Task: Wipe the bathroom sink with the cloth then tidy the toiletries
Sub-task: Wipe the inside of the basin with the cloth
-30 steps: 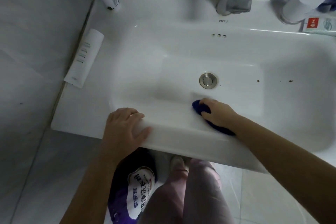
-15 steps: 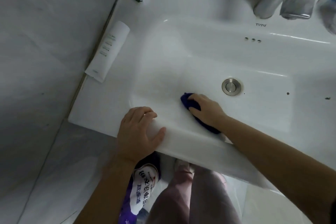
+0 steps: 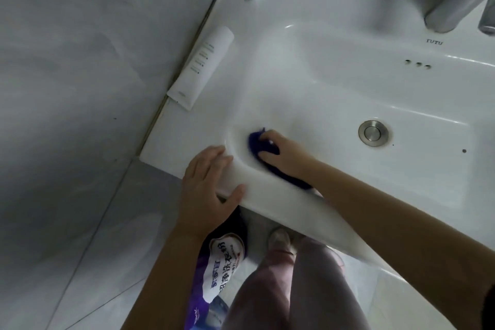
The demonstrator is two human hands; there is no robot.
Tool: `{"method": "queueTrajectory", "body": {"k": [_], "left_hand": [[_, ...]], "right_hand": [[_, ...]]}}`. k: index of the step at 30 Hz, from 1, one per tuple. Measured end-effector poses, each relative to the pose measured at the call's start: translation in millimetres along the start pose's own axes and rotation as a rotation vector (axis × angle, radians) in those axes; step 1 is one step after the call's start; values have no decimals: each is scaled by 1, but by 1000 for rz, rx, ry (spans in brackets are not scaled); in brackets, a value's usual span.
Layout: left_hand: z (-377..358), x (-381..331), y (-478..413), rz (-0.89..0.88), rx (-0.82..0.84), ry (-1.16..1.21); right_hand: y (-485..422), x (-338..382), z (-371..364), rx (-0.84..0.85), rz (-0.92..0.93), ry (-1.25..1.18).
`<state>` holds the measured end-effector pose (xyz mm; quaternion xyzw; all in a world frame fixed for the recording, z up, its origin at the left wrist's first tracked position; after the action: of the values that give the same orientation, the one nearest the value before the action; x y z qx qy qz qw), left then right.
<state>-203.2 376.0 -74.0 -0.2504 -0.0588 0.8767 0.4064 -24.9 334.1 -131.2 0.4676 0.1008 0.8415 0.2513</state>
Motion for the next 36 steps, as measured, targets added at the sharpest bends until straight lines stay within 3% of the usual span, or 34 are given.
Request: {"method": "queueTrajectory", "body": {"k": [2,5,9,13,17,22,25,29,34,36], "left_hand": [[0,-1,1,22,14,24],[3,-1,1,16,27,45],[4,1,4,4,33,62],[2,-3,5,-24,11,6],[-8,-39,-3,-76,38,44],[-51,-124,-16,-229,332,203],[-75,-155,-15,-329,494,190],[-91,-173,-17,-397,592,158],[-103,-185,-18,-386,708,187],[-107,-184,-17,-376,715,199]], "right_hand": [[20,33,1,63,108,-62],[61,18,23,11,191,34],[60,-37,42,-12,-146,173],[42,-3,19,1,-31,154],[102,-18,50,-125,-14,231],[176,-119,119,-103,-442,261],[165,-124,112,-75,-383,245],[182,-107,111,-140,-262,219],[247,-177,166,-166,-544,614],[230,-201,171,-129,-561,713]]}}
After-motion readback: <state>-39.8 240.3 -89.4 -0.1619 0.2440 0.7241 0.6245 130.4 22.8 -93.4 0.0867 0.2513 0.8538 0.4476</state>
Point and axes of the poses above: each hand's wrist, its own y-axis away from the middle knuckle, its own z-axis out of the back of the hand, x = y × z, the point moved 4 cm from there along -y, towards the middle knuckle, and after that the axes turned 10 degrees about -x, right-handed, at the moved point
